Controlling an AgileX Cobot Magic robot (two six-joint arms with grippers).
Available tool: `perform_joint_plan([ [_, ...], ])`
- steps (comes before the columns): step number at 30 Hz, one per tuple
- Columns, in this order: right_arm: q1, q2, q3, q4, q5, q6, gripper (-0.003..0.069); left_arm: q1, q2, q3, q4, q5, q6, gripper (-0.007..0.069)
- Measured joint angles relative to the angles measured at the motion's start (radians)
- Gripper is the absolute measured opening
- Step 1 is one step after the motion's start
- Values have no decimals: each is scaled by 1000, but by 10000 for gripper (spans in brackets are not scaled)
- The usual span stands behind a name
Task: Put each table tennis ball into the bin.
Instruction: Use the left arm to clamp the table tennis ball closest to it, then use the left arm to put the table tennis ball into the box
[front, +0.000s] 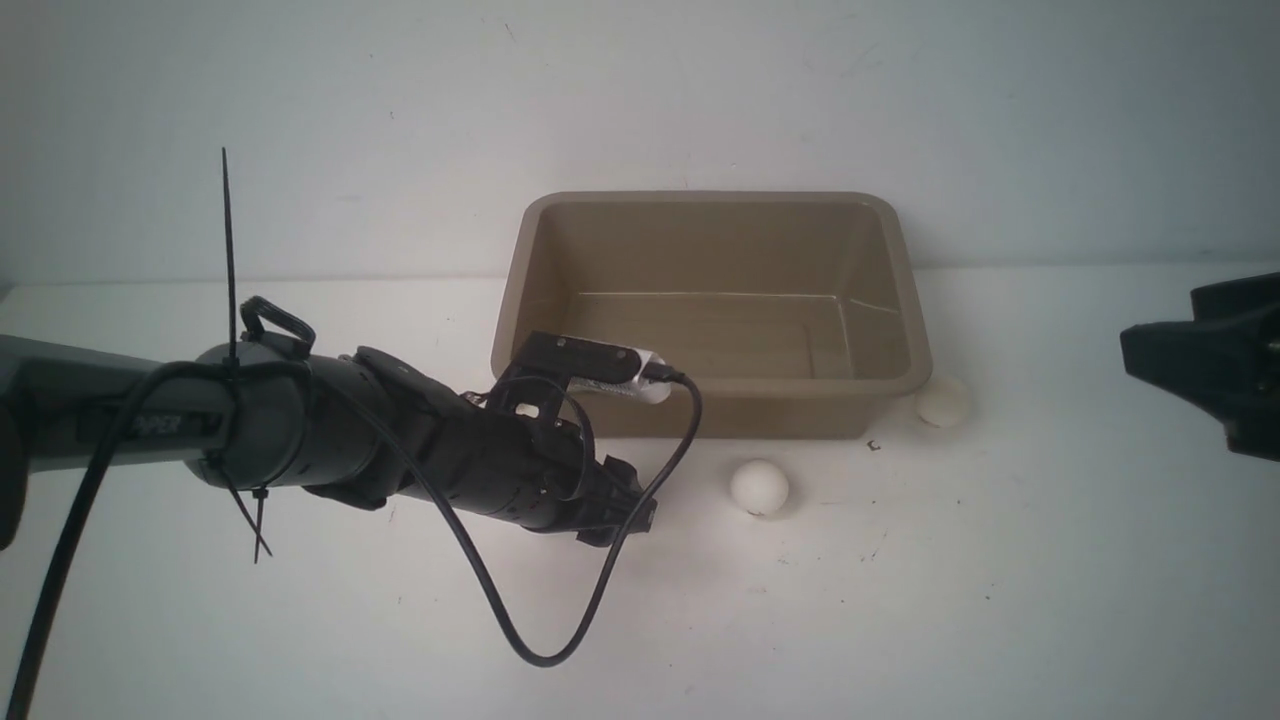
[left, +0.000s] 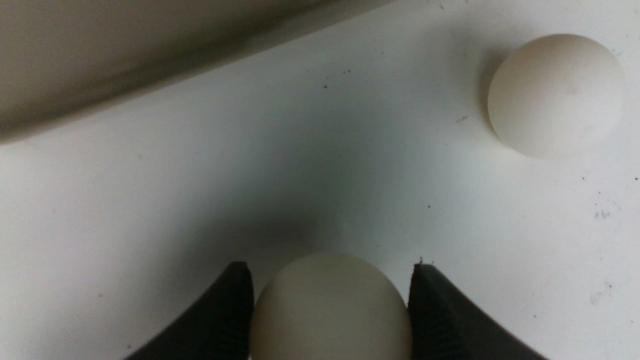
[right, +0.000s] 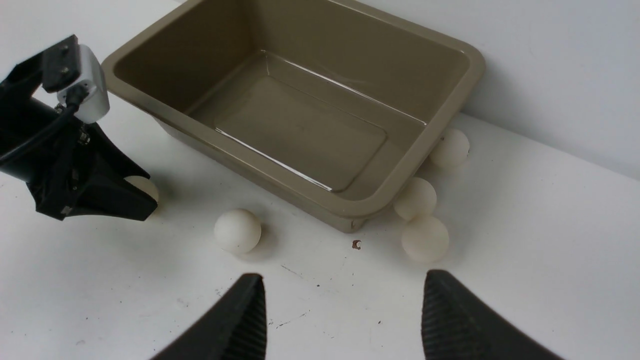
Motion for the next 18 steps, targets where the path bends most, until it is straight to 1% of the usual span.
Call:
perform_joint_plan([
  [3,0,0,0,0,0,-1,388,0,-4,0,8,3,0,352],
  [5,0,0,0,0,0,-2,388,0,-19,0,35,33,-1,352],
  [8,0,0,0,0,0,-4,388,0,-60,0,85,128,-25,352],
  [13,0,0,0,0,0,-4,388,-1,-147,0,133,237,-54,352],
  [16,0,0,0,0,0,-4,388,-1,-204,-1,128,246,-26,352],
  [18,0,0,0,0,0,-4,388,-1,-230,-11,113,229,26,352],
])
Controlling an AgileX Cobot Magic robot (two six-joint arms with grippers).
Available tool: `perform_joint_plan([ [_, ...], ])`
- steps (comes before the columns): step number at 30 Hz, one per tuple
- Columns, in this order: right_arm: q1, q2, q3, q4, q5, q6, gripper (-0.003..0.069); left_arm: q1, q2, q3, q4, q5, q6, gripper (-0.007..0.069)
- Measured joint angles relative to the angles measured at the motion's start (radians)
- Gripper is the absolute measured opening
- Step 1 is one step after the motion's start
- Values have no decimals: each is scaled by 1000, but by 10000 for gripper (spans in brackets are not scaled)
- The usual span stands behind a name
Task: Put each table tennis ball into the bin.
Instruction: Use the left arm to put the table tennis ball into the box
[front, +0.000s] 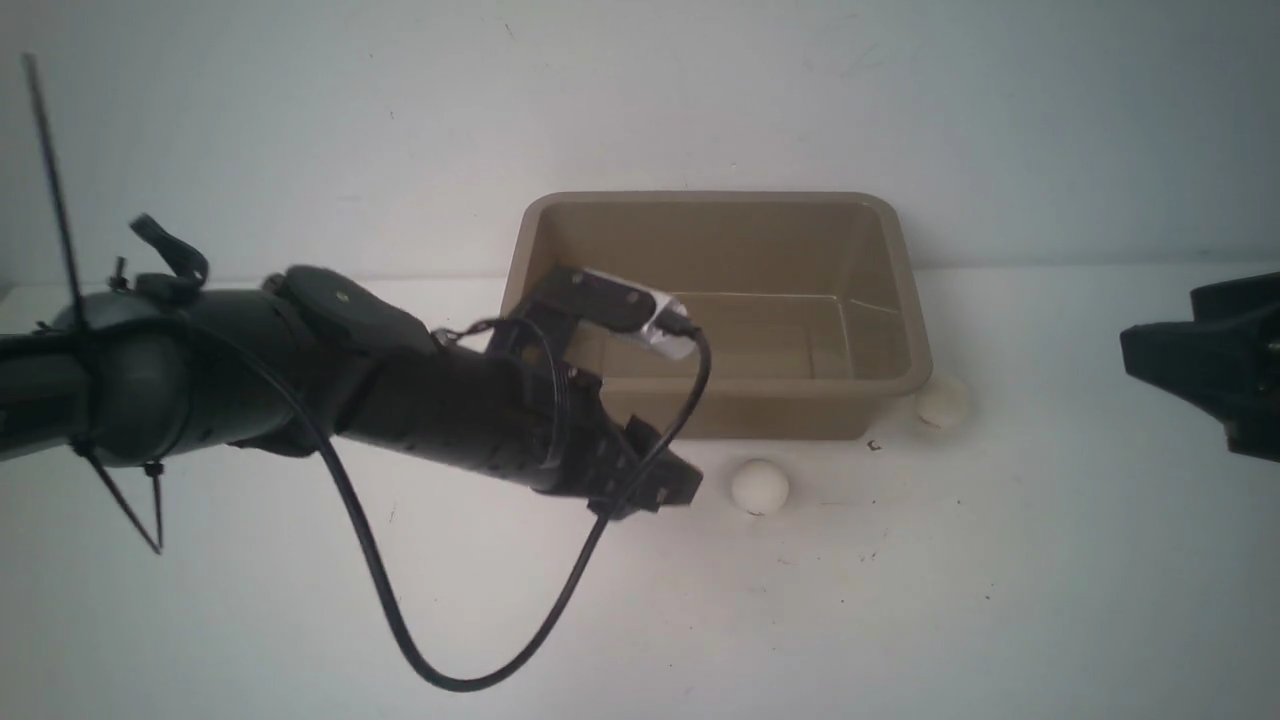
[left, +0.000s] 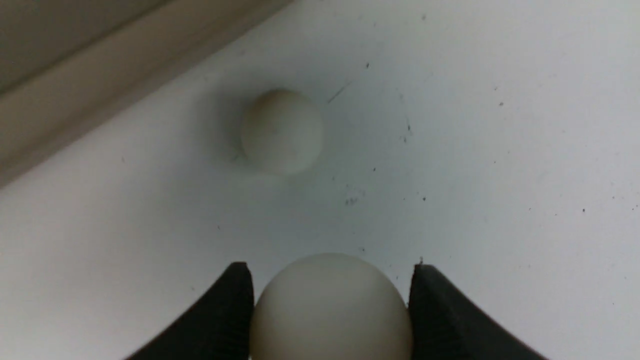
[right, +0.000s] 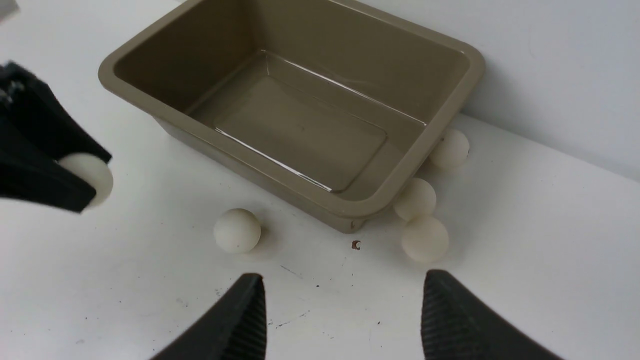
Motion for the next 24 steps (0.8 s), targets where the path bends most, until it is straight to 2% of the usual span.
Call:
perform_joint_plan([
  [2,0,0,0,0,0,0,388,0,-11,-11,-15,-27,34,352],
  [8,0,0,0,0,7,0,388,0,-12,-77,-160,-247,290,352],
  [13,0,0,0,0,12,0,388,0,47,-130,-334,-387,617,352],
  [18,0,0,0,0,12,-1,388,0,126,-160,-479,-415,893,352],
  [21,0,0,0,0,5,-1,388,0,141,-160,-510,-448,949,377],
  [24,0,0,0,0,-8,-1,388,0,126,-160,-524,-520,942,446],
])
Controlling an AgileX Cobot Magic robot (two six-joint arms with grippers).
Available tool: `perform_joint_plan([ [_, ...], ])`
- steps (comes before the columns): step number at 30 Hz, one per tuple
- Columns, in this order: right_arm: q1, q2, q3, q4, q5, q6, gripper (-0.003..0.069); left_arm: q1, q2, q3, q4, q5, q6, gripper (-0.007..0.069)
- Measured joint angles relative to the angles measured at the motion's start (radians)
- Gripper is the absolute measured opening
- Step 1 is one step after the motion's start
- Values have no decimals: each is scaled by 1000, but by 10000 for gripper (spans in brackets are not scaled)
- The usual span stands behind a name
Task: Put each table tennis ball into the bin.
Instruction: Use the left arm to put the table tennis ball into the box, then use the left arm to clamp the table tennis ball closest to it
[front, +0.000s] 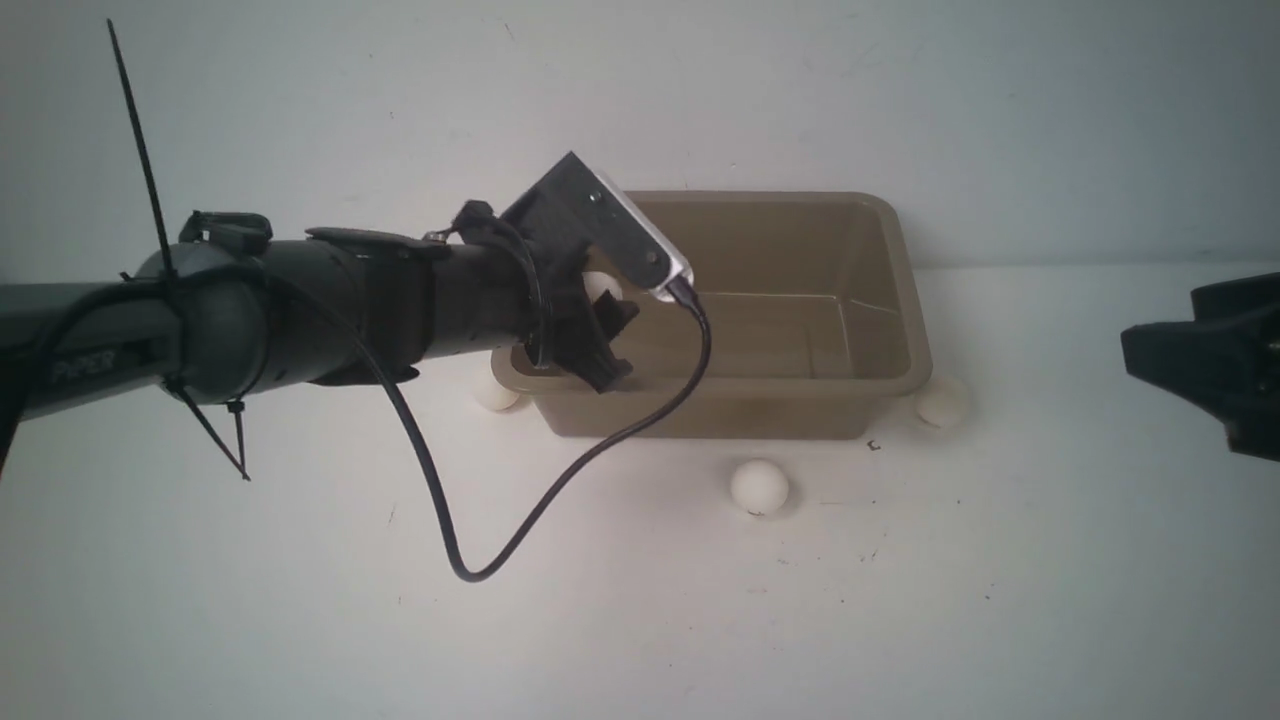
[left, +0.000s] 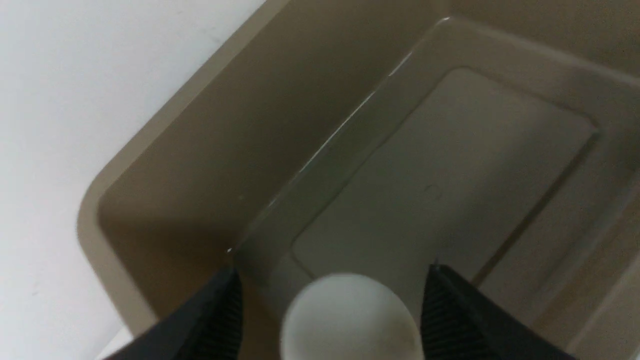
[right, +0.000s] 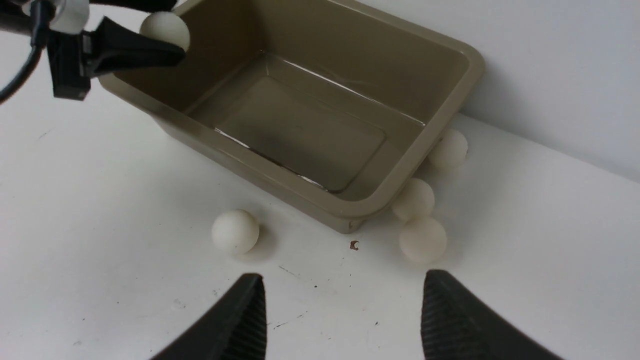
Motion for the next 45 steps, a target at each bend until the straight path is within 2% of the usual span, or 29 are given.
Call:
perform_joint_plan([
  [2,0,0,0,0,-2,0,388,0,-18,0,-4,-44,-25,470],
  [5,0,0,0,0,-3,0,388,-2,-88,0,-9,-96,-129,489],
  [11,0,0,0,4,-11,0,388,-7,-245,0,-13,-67,-306,489],
  [12,0,0,0,8,-11,0,388,-8,-293,8,-14,-44,-365,489],
  [16,0,0,0,26,-17,-3,388,-8,-348,35,-15,-12,-430,489],
  [20,0,0,0,50,-21,-7,388,-8,-369,52,-12,83,-495,489],
  [28,0,0,0,54,-45,-7,388,-8,-369,55,30,513,-595,489],
  [31,0,0,0,54,-57,-7,388,-9,-365,55,159,609,-732,489],
  [34,0,0,0,54,-63,-7,388,-9,-353,55,407,648,-948,489],
  [37,0,0,0,62,-68,-7,388,-9,-331,55,741,661,-1217,489],
  [39,0,2,0,66,-71,-7,388,-9,-321,55,918,657,-1334,489],
  [41,0,9,0,70,-73,-7,388,-9,-316,55,1038,649,-1428,489],
  [42,0,33,0,73,-74,-7,388,-9,-314,55,1165,628,-1507,489],
  [44,0,68,0,73,-74,-6,388,-9,-314,55,1260,604,-1560,489],
  [45,0,73,0,73,-74,-6,388,-9,-314,55,1268,600,-1564,489],
])
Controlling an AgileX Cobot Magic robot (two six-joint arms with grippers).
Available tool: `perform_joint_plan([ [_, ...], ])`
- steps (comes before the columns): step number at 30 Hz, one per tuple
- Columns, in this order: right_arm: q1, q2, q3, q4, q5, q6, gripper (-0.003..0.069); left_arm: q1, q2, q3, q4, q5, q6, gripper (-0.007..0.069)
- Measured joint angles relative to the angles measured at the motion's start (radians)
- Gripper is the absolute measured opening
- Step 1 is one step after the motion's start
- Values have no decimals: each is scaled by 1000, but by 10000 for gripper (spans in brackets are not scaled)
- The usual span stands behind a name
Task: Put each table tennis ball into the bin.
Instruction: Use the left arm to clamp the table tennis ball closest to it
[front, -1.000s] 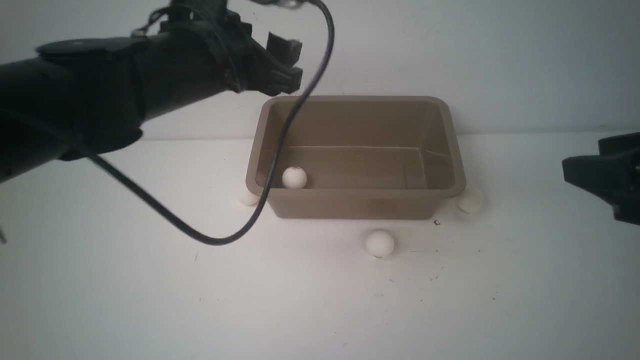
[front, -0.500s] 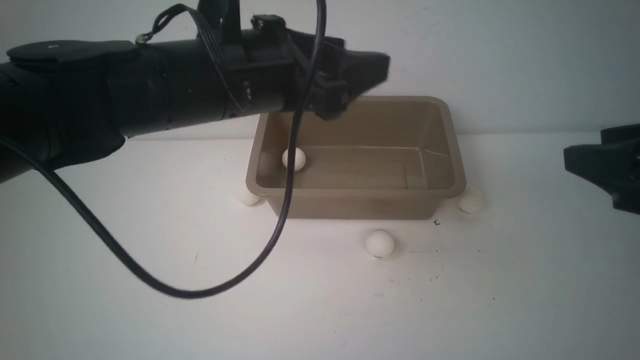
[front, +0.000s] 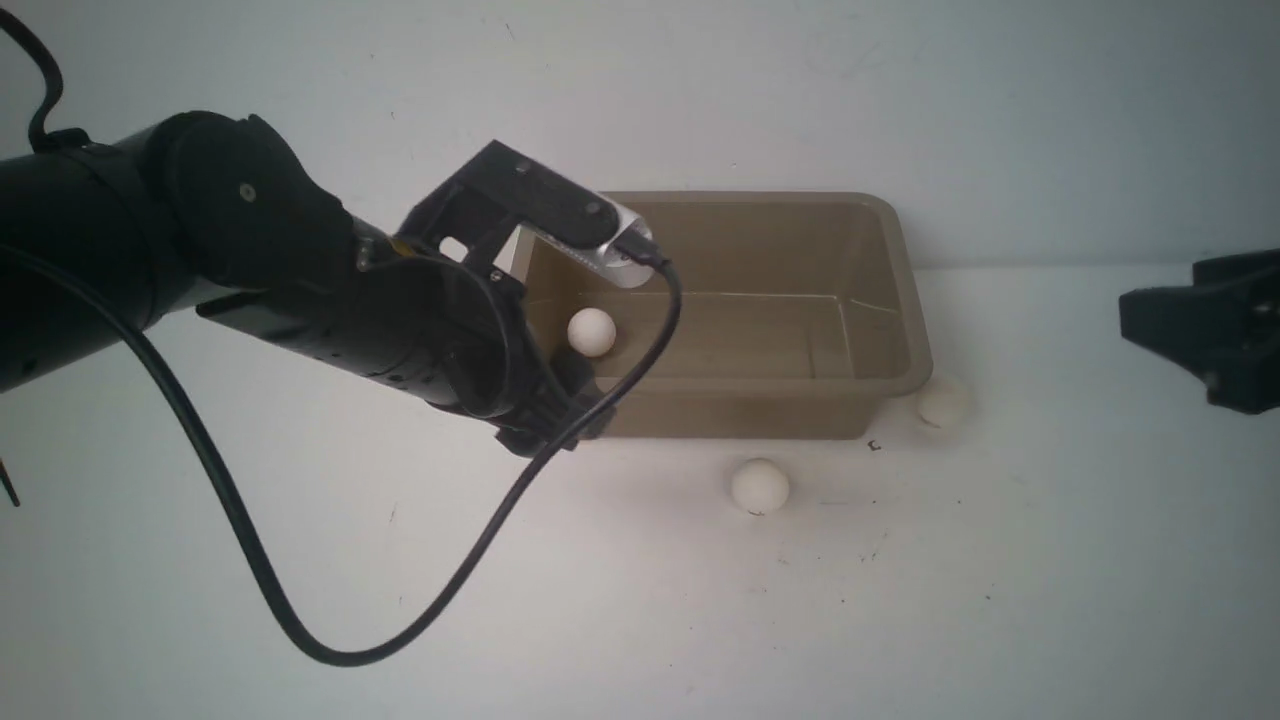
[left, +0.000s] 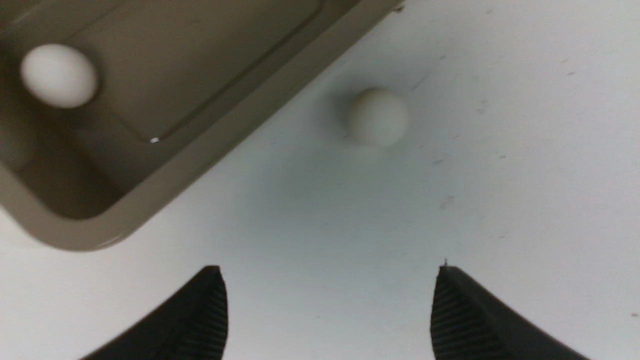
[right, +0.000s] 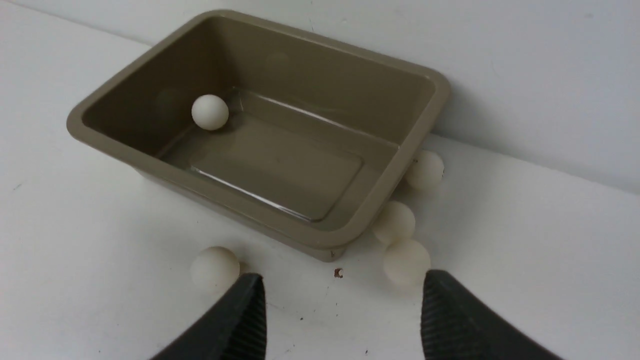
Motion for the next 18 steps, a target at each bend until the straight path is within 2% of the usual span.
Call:
perform_joint_plan([
  [3,0,76,0,0,0,8,388,2,0,0,105,-53,-39,489],
  [6,0,146,-7,-19,-6,8,388,13,0,0,147,-57,-67,489],
  [13,10,282,-95,-57,78,9,388,48,0,0,172,-22,-91,489],
  [18,98,339,-109,-97,37,-3,388,48,0,0,140,-18,-94,489],
])
